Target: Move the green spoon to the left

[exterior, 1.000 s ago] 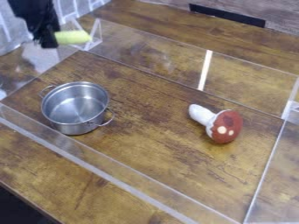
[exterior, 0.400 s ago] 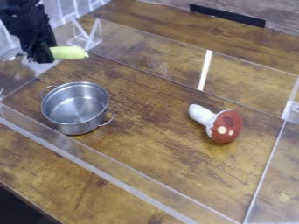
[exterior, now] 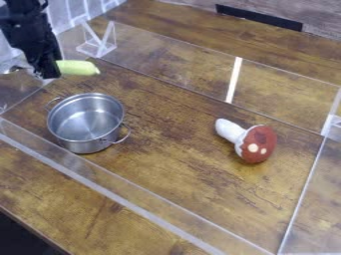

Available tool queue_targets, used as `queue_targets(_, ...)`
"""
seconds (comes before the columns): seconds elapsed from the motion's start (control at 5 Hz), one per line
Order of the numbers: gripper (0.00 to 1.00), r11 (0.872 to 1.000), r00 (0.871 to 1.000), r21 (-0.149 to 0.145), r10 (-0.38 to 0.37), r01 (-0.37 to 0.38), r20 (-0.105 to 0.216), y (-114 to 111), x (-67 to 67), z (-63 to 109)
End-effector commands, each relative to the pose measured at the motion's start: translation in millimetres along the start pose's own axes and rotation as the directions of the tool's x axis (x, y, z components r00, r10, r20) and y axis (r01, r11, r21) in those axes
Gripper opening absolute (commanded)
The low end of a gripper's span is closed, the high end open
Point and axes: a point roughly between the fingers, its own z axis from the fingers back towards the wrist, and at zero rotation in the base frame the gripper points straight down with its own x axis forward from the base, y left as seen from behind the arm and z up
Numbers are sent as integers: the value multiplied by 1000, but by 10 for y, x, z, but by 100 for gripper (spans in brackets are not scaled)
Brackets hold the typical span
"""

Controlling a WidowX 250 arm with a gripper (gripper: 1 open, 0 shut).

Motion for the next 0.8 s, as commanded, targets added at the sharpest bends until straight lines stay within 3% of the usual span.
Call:
queue_targets(0.0, 0, 999, 1000, -34, -10, 9, -13, -94, -59, 123)
queue_targets(0.4, 0, 999, 999, -6, 44, -44, -14, -187, -159, 71)
queue_targets(0.6, 0, 1000, 999, 5, -1, 1, -32, -230, -190, -19)
